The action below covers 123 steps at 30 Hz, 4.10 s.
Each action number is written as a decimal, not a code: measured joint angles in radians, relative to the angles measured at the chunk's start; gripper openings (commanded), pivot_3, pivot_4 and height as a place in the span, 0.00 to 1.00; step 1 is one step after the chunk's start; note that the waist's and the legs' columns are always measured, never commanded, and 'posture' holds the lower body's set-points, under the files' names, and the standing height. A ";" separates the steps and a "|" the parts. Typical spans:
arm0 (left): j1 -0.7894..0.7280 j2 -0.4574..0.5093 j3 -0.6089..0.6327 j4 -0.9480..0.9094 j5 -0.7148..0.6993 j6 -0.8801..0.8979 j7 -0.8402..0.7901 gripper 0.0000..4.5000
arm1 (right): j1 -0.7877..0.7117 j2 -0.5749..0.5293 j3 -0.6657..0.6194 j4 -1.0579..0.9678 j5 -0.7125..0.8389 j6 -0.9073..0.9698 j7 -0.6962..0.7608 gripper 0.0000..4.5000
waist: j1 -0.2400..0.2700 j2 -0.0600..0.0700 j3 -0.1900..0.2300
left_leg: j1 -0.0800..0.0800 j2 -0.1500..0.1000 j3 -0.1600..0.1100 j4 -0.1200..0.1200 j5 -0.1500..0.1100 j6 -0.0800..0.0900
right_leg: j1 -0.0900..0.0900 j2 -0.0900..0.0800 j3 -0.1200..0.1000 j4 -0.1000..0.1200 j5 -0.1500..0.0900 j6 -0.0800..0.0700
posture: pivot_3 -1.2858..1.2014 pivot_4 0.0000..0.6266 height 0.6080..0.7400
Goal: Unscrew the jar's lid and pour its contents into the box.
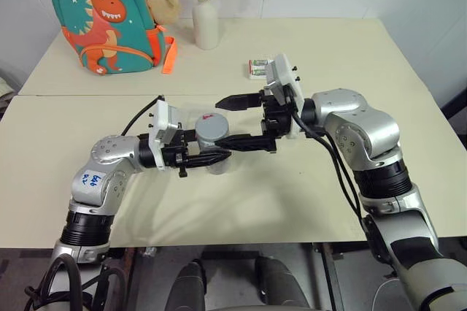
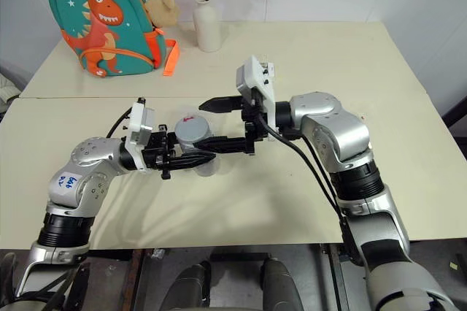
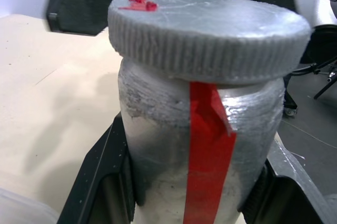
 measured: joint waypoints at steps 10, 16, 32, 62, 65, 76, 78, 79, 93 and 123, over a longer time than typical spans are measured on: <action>0.000 0.002 -0.001 0.000 0.000 -0.005 -0.019 0.44 | 0.007 -0.030 -0.037 0.040 0.000 -0.019 0.029 1.00 | 0.001 0.000 0.000 | 0.000 0.000 0.000 0.000 0.000 0.000 | 0.000 0.000 0.000 0.000 0.000 0.000 | 0.52 0.24 1.00; 0.001 0.006 -0.001 -0.001 0.000 -0.005 -0.019 0.44 | 0.027 -0.067 -0.037 0.040 0.025 0.003 0.109 1.00 | 0.006 0.000 0.000 | 0.000 0.000 0.000 0.000 0.000 0.000 | 0.000 0.000 0.000 0.000 0.000 0.000 | 0.52 0.24 1.00; 0.002 0.011 -0.003 -0.006 0.000 -0.003 -0.019 0.44 | -0.011 0.059 -0.017 0.032 0.047 0.028 0.090 1.00 | 0.006 0.000 0.000 | 0.000 0.000 0.000 0.000 0.000 0.000 | 0.000 0.000 0.000 0.000 0.000 0.000 | 0.52 0.24 1.00; 0.003 0.011 0.005 -0.013 -0.008 -0.006 -0.008 0.44 | -0.049 0.127 -0.026 0.071 0.080 0.100 0.034 0.58 | 0.005 0.000 0.000 | 0.000 0.000 0.000 0.000 0.000 0.000 | 0.000 0.000 0.000 0.001 0.000 0.000 | 0.52 0.24 1.00; 0.008 0.011 -0.002 -0.018 -0.008 -0.004 -0.009 0.44 | -0.059 0.145 -0.098 0.070 0.155 0.148 -0.003 0.58 | 0.006 0.000 0.000 | 0.000 0.000 0.000 0.000 0.000 0.000 | 0.000 0.000 0.000 0.000 0.000 0.000 | 0.52 0.24 1.00; 0.028 0.030 0.010 -0.018 -0.009 0.005 -0.009 0.44 | 0.079 0.006 -0.296 0.101 0.135 0.067 -0.146 0.58 | 0.008 0.000 0.000 | -0.001 0.000 0.000 0.000 0.000 0.000 | 0.000 0.000 0.000 -0.001 0.000 0.000 | 0.52 0.24 1.00; 0.033 0.036 0.016 -0.018 -0.011 0.011 -0.008 0.44 | 0.108 0.005 -0.350 0.131 0.130 0.052 -0.195 0.58 | 0.005 0.000 0.000 | 0.000 0.000 0.000 0.000 0.000 0.000 | 0.000 0.000 0.000 0.000 0.000 0.000 | 0.52 0.24 1.00; 0.033 0.037 0.017 -0.018 -0.016 0.017 -0.008 0.44 | 0.124 0.005 -0.375 0.149 0.124 0.028 -0.221 0.58 | 0.003 0.000 0.000 | 0.000 0.000 0.000 0.000 0.000 0.000 | 0.000 0.000 0.000 0.000 0.000 0.000 | 0.52 0.24 1.00; 0.036 0.062 0.044 -0.014 -0.045 0.056 -0.011 0.44 | 0.389 0.028 -0.330 0.389 -0.198 -0.525 -0.314 0.58 | -0.005 0.000 0.000 | 0.002 0.000 0.001 0.000 0.000 0.000 | 0.001 0.000 0.001 0.000 0.000 0.000 | 0.52 0.24 1.00; 0.069 0.218 0.147 -0.049 -0.061 0.107 0.053 0.44 | 0.104 -0.274 -0.191 -0.003 0.016 -0.161 0.135 0.99 | -0.015 0.001 0.000 | 0.002 0.000 0.001 -0.001 0.000 0.000 | 0.002 0.000 0.002 -0.001 0.000 0.000 | 0.52 0.24 1.00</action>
